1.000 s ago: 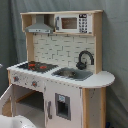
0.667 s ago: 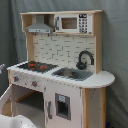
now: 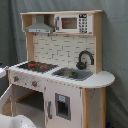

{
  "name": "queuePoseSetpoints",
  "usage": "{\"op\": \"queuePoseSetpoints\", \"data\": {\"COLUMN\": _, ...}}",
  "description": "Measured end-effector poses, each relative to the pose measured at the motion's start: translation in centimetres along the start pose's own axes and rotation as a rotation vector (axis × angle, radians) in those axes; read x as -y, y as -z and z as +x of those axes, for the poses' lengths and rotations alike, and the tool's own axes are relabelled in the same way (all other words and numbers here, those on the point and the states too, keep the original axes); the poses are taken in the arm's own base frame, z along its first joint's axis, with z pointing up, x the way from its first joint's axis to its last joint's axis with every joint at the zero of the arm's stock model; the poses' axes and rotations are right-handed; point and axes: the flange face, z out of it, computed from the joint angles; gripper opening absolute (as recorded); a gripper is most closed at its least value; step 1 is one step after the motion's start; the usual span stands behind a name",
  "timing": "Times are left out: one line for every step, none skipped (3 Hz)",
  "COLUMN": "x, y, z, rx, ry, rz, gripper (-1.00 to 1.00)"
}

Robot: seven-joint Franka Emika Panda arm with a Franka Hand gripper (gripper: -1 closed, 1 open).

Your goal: Play with the kitchen

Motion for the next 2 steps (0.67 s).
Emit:
{"op": "queuePoseSetpoints", "data": {"x": 1.7, "y": -0.1, "z": 1.0, "rx": -0.067, "ry": -0.014, "rz": -0.021, "gripper": 1.0}}
{"op": "queuePoseSetpoints", "data": {"x": 3.7, "y": -0.6, "z": 1.6, "rx": -0.128, "ry": -0.036, "rz": -0.006, "gripper": 1.0}}
